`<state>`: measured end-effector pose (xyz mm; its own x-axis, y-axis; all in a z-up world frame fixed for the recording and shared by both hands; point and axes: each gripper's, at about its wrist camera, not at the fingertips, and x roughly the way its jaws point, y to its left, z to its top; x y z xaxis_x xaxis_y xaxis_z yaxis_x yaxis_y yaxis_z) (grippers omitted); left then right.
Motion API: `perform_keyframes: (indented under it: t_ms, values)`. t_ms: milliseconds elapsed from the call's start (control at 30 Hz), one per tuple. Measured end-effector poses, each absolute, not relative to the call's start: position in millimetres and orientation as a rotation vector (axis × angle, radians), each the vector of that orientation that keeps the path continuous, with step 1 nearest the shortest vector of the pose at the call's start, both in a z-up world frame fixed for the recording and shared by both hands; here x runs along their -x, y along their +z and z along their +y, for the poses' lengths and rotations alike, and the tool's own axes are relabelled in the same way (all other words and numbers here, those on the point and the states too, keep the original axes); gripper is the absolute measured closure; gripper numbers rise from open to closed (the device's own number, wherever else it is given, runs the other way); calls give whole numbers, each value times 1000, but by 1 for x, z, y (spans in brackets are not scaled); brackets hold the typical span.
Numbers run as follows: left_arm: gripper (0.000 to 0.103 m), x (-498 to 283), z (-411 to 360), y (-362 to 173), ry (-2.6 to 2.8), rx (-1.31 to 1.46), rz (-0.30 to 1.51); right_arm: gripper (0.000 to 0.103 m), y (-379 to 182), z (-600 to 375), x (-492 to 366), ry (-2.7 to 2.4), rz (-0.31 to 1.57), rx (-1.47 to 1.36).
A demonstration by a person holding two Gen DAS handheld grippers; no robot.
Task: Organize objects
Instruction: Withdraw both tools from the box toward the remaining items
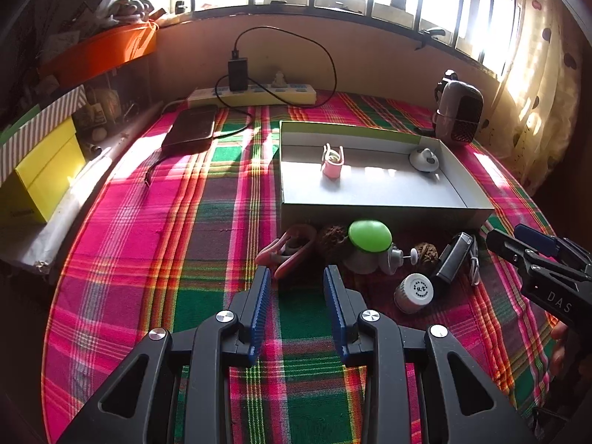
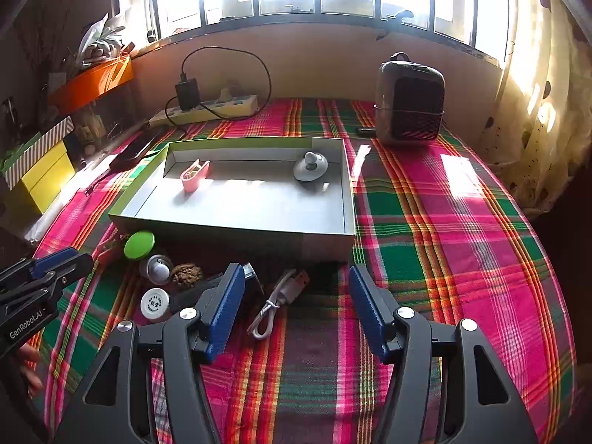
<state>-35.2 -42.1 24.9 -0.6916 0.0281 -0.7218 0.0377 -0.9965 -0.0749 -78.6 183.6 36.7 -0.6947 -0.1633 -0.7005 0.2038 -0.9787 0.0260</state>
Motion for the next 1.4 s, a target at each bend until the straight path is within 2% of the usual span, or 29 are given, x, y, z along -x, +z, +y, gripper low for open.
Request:
perform_keyframes:
  t_ms: [367, 1133, 1400]
  values:
    - [71, 29, -57, 10, -2883, -1290, 198, 44, 23, 189, 70, -2705, 68, -1177]
    - [70, 63, -60, 7, -2918, -1341, 112, 44, 10, 183, 79, -2643, 74, -1247]
    - [70, 72, -54, 4, -2925, -1349, 7, 44, 5, 177, 86, -2628, 95, -1284]
